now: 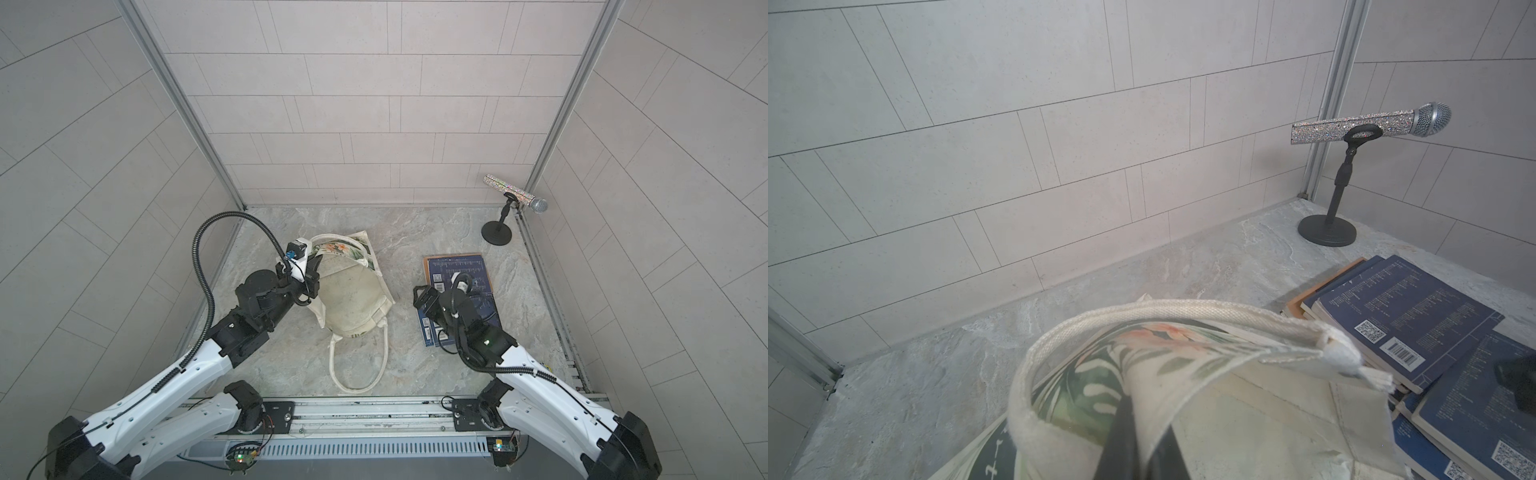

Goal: Take out the books from the canvas bag
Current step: Place the book on the book, then adjust the canvas bag at the center of the board.

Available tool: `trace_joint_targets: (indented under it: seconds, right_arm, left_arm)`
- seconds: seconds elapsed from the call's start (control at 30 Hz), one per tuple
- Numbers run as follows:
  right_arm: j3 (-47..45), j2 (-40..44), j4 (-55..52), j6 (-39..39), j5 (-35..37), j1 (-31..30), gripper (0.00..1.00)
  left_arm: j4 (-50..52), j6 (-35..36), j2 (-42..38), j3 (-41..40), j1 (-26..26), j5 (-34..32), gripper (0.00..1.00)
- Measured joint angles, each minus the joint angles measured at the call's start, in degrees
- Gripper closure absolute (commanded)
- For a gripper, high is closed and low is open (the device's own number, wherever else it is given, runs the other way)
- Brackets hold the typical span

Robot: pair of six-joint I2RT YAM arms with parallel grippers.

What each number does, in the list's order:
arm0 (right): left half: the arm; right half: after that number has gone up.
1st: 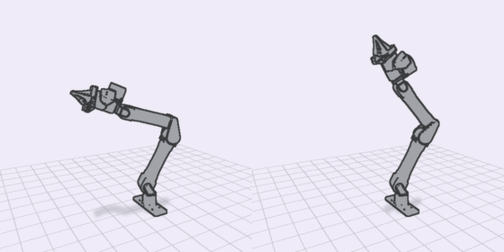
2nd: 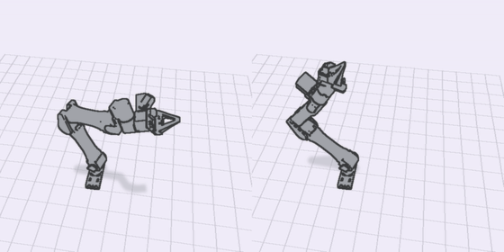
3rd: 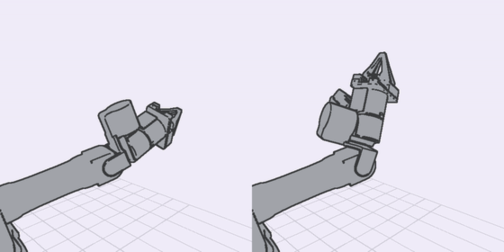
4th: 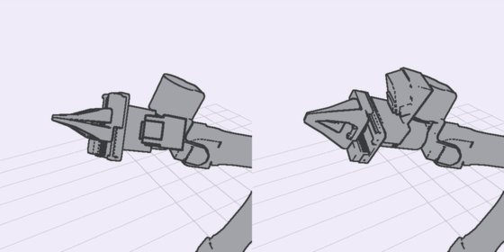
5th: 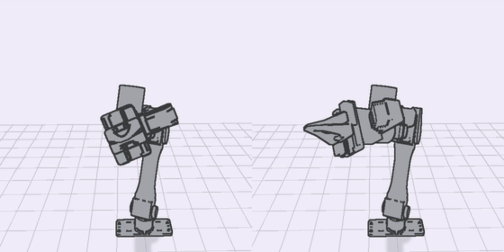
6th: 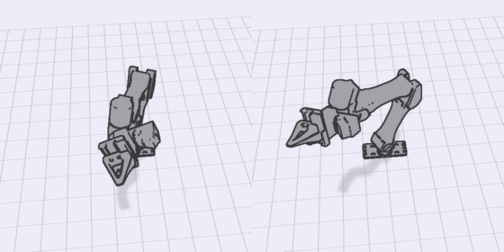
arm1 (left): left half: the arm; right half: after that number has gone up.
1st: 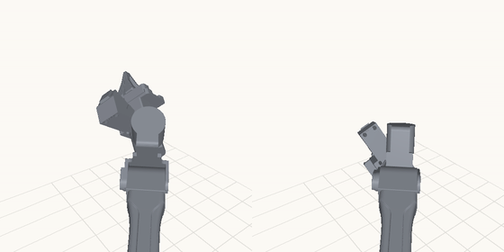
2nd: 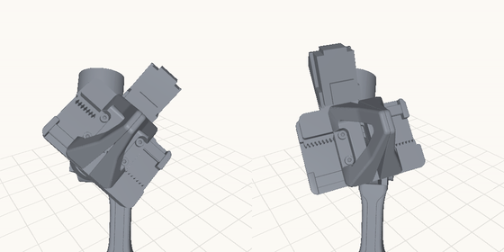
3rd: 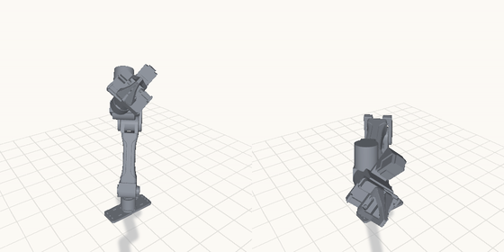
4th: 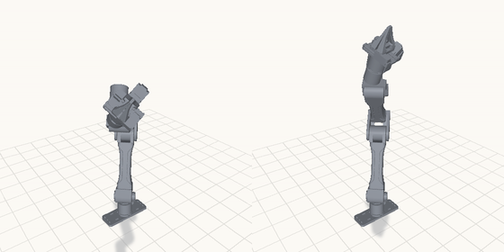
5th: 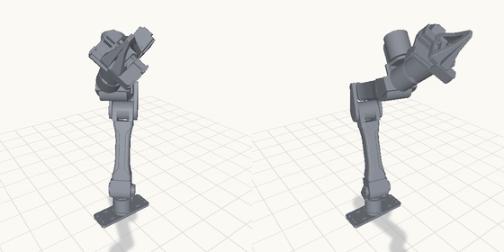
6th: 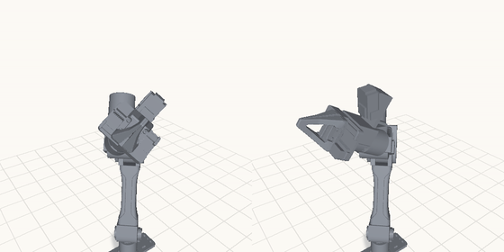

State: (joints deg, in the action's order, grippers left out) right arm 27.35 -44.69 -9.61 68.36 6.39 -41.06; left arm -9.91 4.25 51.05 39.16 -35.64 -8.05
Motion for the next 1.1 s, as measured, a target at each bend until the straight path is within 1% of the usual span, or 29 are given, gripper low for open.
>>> trace_joint_targets:
  seconds: [0.13, 0.17, 0.23, 0.3, 0.37, 0.53, 0.67, 0.83, 0.93, 1.1]
  right_arm:
    - [-5.6, 2.6, 1.9, 4.1, 8.3, -17.4, 0.05]
    - [-6.4, 2.0, 2.7, 5.1, 10.8, -22.1, 0.05]
    - [-6.5, -1.0, 4.8, 6.2, 15.4, -29.5, 0.05]
    - [-5.4, -5.7, 7.5, 6.6, 18.9, -34.9, 0.05]
    - [-3.9, -11.1, 11.8, 7.0, 21.0, -37.9, 0.05]
    - [-2.4, -24.6, 24.5, 10.0, 22.1, -38.8, 0.05]
    - [0.2, -33.4, 29.6, 11.9, 22.6, -38.8, 0.06]
    - [1.9, -38.4, 36.4, 12.9, 24.9, -38.1, 0.07]
    - [2.6, -40.1, 39.2, 13.1, 25.2, -36.1, 0.11]
    - [2.6, -42.6, 43.3, 14.1, 25.0, -32.7, 0.12]
  left_arm:
    - [0.6, 0.0, 0.2, 0.2, 0.0, -0.7, 1.0]
    - [1.0, 0.0, 0.3, 0.3, 0.0, -0.9, 1.0]
    - [2.2, 0.0, 0.6, 0.8, -0.2, -1.1, 1.0]
    - [3.1, 0.0, 0.6, 1.5, -0.5, -1.3, 1.0]
    - [3.3, 0.2, 0.3, 1.9, -1.0, -1.2, 1.0]
    - [3.4, 1.1, -0.9, 1.9, -2.3, -1.5, 1.0]
    - [3.6, 0.9, -1.1, 2.2, -3.5, -2.2, 1.0]
    - [3.9, 1.2, -1.7, 3.7, -7.3, -4.3, 1.0]
    - [3.7, 2.2, -2.6, 4.3, -10.4, -6.3, 1.0]
    - [2.7, 3.6, -3.9, 4.6, -14.0, -9.4, 1.0]
